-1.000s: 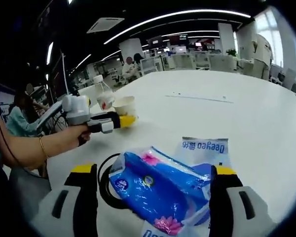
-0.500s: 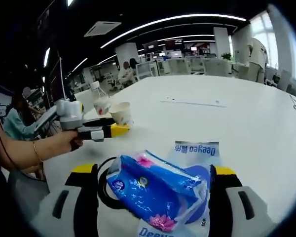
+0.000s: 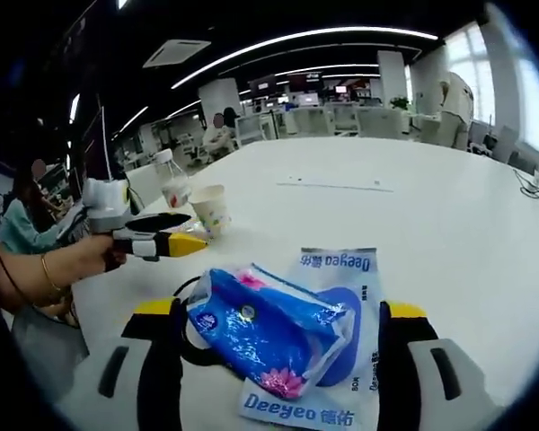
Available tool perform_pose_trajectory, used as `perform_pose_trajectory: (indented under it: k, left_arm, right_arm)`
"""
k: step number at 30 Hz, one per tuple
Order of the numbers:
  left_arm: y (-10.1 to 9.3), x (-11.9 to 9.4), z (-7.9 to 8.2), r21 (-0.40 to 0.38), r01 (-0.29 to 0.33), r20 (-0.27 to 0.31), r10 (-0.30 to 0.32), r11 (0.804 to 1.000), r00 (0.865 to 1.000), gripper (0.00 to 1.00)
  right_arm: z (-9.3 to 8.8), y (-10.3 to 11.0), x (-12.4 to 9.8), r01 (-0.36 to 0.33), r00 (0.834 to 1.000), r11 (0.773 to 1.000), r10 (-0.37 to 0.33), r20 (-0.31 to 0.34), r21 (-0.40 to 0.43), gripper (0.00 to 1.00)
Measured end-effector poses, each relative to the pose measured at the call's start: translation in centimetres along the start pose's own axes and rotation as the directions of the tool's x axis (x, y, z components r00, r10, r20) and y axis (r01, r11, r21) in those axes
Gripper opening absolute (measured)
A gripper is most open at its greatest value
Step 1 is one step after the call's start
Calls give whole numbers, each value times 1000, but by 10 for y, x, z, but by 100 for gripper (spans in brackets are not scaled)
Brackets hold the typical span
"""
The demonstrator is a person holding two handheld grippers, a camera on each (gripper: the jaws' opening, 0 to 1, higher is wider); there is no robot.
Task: Arrange the tabletop items into an orderly group along one side of the table until the central work area is clear of visible clutter.
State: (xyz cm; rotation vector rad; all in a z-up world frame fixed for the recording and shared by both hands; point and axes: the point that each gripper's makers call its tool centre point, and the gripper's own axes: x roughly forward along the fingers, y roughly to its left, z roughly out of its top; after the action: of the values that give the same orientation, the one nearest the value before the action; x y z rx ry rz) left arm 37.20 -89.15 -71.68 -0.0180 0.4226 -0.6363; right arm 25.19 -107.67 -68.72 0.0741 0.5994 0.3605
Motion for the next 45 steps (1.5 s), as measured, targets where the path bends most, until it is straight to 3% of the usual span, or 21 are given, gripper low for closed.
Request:
perform_pose_trajectory:
  k: [8,25,37,45]
  left_arm:
    - [-19,-17,12,41,42,9,-43,998,999,96]
    - [-54,-33,-2,93,170,-63,-165,981,984,95]
    - [-80,-42,6,117,172,-63,-166,978,984,87]
    - [-93,-49,11,122,159,-60,-153,980,986,77]
  right_arm:
    - [-1,0,-11,21,1000,1000,-21,12,5,85]
    - [-9,4,-14,36,999,999,-37,5,20,80]
    - [-16,-1,-10,28,1000,1000,-28,-5,-12,68]
    - [-23,-5,-12,37,999,999,-37,-4,-9,59]
